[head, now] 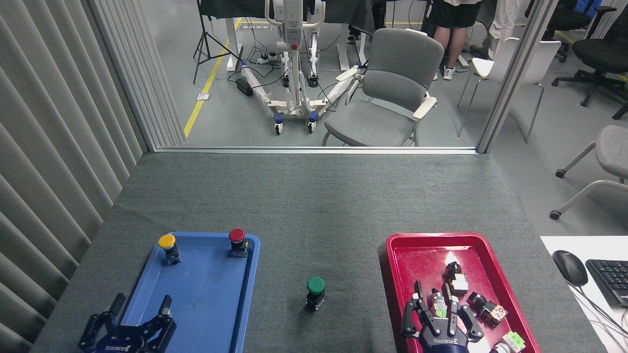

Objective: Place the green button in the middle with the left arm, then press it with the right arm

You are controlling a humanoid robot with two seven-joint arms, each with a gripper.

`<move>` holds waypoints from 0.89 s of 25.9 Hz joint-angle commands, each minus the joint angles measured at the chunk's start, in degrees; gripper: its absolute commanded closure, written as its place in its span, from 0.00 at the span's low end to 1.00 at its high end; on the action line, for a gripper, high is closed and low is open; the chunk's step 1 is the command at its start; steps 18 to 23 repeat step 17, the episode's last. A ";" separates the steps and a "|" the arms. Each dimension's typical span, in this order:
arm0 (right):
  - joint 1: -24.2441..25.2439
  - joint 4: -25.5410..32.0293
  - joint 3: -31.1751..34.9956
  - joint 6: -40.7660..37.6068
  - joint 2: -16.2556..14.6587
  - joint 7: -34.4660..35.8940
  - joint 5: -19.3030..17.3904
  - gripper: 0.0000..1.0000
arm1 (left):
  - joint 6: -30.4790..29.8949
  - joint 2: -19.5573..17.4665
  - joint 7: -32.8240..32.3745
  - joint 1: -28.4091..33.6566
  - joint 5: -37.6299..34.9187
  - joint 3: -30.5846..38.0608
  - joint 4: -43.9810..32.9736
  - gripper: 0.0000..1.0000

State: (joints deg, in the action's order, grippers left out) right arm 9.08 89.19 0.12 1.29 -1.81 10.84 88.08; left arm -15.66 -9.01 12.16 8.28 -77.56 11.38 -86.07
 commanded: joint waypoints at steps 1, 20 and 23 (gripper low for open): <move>0.24 0.19 0.14 -0.32 -1.01 -0.12 -0.10 0.00 | 0.19 0.39 1.82 1.47 0.04 3.39 -2.09 0.00; 0.77 0.63 -0.04 -0.23 -3.03 -0.30 -0.10 0.00 | -2.00 0.13 1.91 1.65 0.04 3.83 -2.09 0.00; 0.77 0.63 -0.04 -0.23 -3.03 -0.30 -0.10 0.00 | -2.00 0.13 1.91 1.65 0.04 3.83 -2.09 0.00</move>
